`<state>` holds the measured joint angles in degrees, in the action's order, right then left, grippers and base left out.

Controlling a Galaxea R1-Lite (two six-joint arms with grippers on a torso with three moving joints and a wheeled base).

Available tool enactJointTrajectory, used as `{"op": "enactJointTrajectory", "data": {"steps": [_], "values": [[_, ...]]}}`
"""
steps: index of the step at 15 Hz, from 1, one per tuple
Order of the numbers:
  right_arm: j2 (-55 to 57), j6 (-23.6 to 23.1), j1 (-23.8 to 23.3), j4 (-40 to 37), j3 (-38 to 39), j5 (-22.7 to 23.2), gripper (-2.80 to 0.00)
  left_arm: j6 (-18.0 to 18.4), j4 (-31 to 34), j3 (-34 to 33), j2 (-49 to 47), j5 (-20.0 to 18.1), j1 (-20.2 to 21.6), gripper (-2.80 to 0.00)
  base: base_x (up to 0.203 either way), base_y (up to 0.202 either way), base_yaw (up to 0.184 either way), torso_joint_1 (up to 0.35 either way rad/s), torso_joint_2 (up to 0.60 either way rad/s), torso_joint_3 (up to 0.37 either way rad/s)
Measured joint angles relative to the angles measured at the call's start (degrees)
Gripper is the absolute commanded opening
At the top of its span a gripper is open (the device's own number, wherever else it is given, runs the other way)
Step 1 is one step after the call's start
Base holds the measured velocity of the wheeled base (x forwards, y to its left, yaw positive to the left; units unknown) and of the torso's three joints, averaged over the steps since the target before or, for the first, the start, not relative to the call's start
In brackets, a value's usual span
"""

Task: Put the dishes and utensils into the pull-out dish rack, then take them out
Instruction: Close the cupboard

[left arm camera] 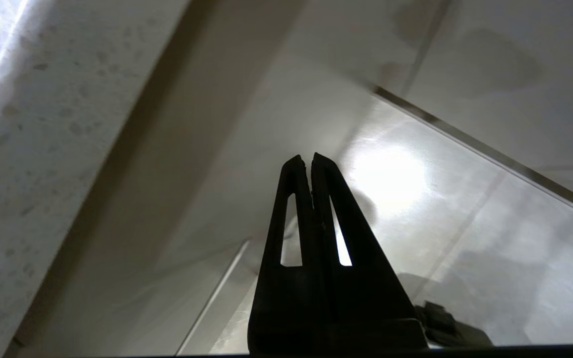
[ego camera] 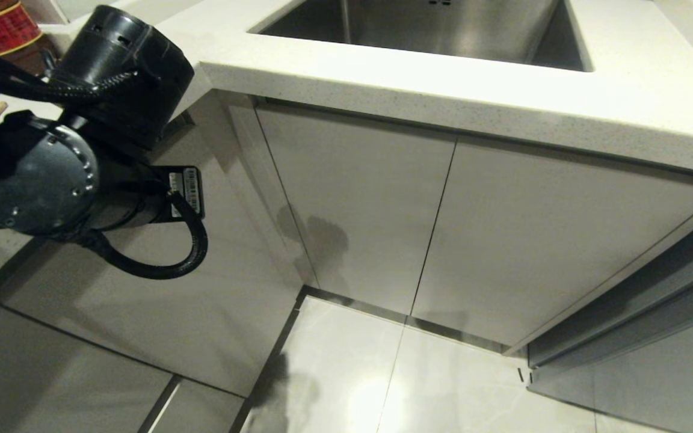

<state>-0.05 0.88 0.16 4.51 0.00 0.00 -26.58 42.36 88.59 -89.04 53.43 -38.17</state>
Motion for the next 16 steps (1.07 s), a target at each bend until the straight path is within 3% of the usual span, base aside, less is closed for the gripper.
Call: {"op": "enactJointTrajectory", "data": {"steps": [3, 7, 9, 12, 15, 16], "values": [[0.0, 0.0, 0.0, 0.0, 0.0, 0.0, -2.8, 2.3, -2.1, -0.1, 3.7, -3.6, -2.2, -2.8, 0.0, 0.0, 0.0, 0.0, 0.0, 0.0], [0.0, 0.0, 0.0, 0.0, 0.0, 0.0, -2.8, 11.5, -12.9, -3.2, 14.9, -14.5, -0.4, -2.8, 0.0, 0.0, 0.0, 0.0, 0.0, 0.0], [0.0, 0.0, 0.0, 0.0, 0.0, 0.0, -2.8, 17.6, -18.8, -5.9, 22.7, -22.7, 5.2, -2.8, 0.0, 0.0, 0.0, 0.0, 0.0, 0.0], [0.0, 0.0, 0.0, 0.0, 0.0, 0.0, -2.8, 24.0, -24.2, -9.4, 35.1, -37.4, 19.0, -2.8, 0.0, 0.0, 0.0, 0.0, 0.0, 0.0], [0.0, 0.0, 0.0, 0.0, 0.0, 0.0, -2.8, 27.2, -23.1, -13.1, 47.4, -53.0, 30.5, -2.8, 0.0, 0.0, 0.0, 0.0, 0.0, 0.0], [0.0, 0.0, 0.0, 0.0, 0.0, 0.0, -2.8, 29.8, -21.1, -15.3, 51.2, -57.4, 33.6, -2.8, 0.0, 0.0, 0.0, 0.0, 0.0, 0.0]]}}
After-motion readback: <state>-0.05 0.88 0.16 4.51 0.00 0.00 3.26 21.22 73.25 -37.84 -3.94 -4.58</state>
